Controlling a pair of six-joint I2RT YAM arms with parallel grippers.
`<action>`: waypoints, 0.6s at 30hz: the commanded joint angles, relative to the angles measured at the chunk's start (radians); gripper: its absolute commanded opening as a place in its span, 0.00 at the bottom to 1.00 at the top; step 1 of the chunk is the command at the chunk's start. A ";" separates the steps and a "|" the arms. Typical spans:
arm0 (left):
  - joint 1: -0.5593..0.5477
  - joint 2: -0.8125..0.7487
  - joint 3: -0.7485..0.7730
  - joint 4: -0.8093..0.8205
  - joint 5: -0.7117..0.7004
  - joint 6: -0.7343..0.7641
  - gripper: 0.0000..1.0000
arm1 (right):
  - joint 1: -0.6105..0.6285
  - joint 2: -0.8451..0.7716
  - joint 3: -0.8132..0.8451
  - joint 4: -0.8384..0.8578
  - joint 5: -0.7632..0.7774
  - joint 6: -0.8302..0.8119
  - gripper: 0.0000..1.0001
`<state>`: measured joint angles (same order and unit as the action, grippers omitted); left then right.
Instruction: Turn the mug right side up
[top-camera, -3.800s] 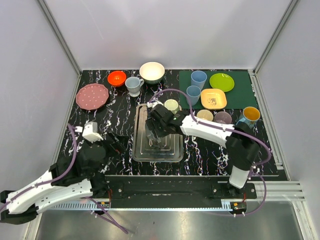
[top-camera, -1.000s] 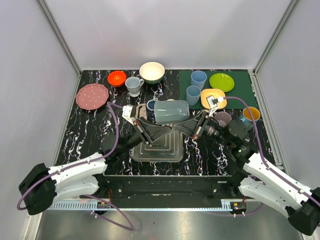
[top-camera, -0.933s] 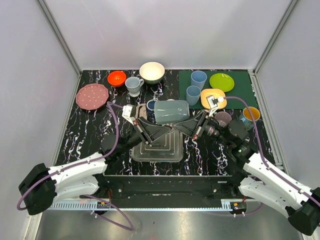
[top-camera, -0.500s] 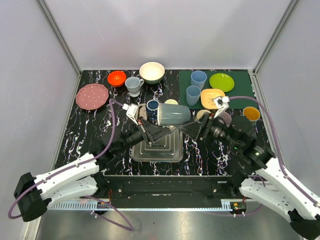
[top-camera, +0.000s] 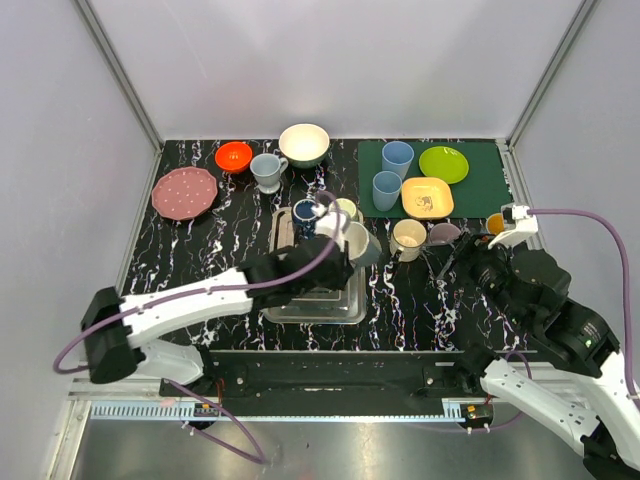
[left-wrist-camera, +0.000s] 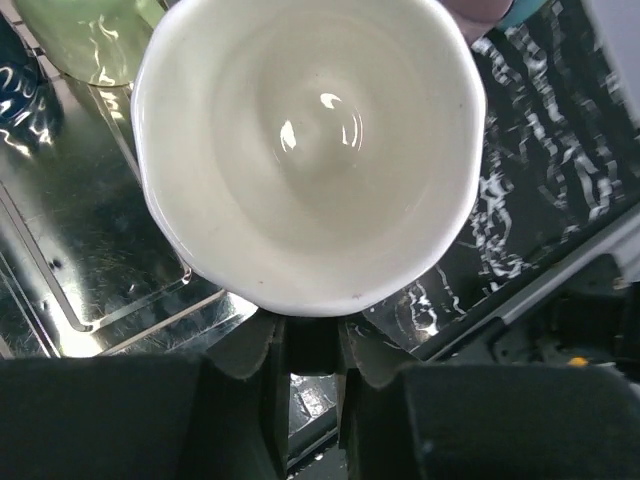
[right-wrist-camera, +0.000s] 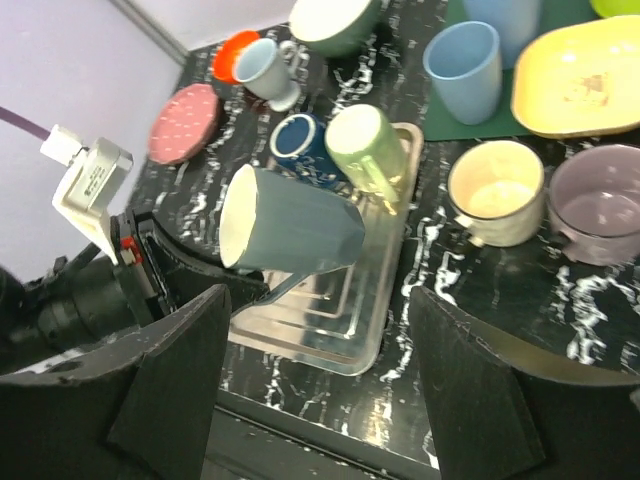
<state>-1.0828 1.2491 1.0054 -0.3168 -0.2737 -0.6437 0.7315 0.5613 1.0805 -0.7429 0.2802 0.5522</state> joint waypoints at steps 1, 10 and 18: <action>-0.083 0.107 0.200 -0.082 -0.191 0.072 0.00 | 0.003 0.009 0.058 -0.105 0.129 -0.041 0.77; -0.167 0.395 0.405 -0.113 -0.119 0.102 0.00 | 0.003 0.005 0.142 -0.208 0.263 -0.058 0.77; -0.198 0.605 0.552 -0.203 -0.104 0.131 0.00 | 0.005 -0.008 0.139 -0.240 0.266 -0.049 0.77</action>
<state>-1.2713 1.8351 1.4624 -0.5415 -0.3637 -0.5449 0.7315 0.5613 1.2026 -0.9684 0.5076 0.5087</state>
